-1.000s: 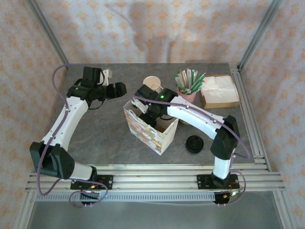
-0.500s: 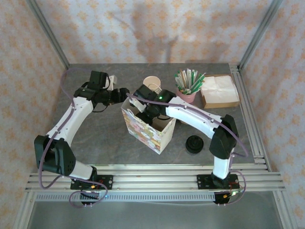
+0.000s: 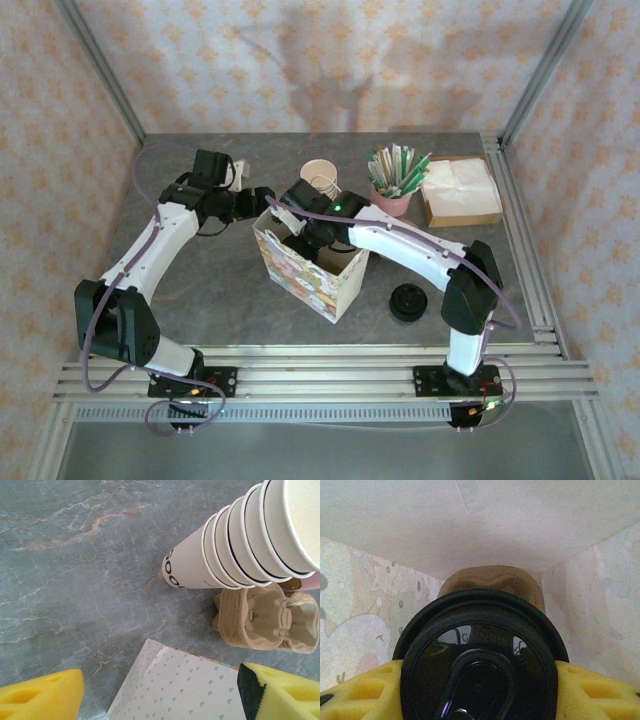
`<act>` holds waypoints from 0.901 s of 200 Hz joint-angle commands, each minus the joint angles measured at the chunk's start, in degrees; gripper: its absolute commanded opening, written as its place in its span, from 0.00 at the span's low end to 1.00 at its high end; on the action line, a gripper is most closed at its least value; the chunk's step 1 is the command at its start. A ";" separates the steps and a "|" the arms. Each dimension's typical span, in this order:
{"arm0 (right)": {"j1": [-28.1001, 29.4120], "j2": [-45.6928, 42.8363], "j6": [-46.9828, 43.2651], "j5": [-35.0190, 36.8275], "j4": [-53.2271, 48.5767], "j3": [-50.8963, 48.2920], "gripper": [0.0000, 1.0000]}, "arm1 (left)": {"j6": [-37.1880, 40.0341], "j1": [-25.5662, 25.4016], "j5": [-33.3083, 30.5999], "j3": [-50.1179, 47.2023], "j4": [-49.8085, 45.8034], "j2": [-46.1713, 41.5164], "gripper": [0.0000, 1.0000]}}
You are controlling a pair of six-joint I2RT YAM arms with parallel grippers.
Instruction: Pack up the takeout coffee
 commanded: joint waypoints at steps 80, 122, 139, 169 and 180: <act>0.04 2.44 1.08 -0.95 -3.31 -5.59 0.31 | 1.84 -1.20 -0.65 0.59 -1.08 -0.29 0.81; 0.06 2.39 1.23 -1.05 -2.95 -6.37 0.31 | 1.33 -1.25 -2.22 0.34 -0.48 -0.42 0.81; 0.02 2.37 1.30 -1.09 -2.68 -6.69 0.31 | 1.14 -1.31 -2.47 0.22 -0.18 -0.41 0.81; 0.06 2.04 1.47 -1.43 -2.24 -6.99 0.31 | 1.06 -1.31 -2.53 0.24 -0.36 -0.27 0.81; 0.01 2.04 1.49 -1.51 -1.97 -7.21 0.31 | 1.18 -1.31 -2.87 0.20 -0.52 -0.27 0.81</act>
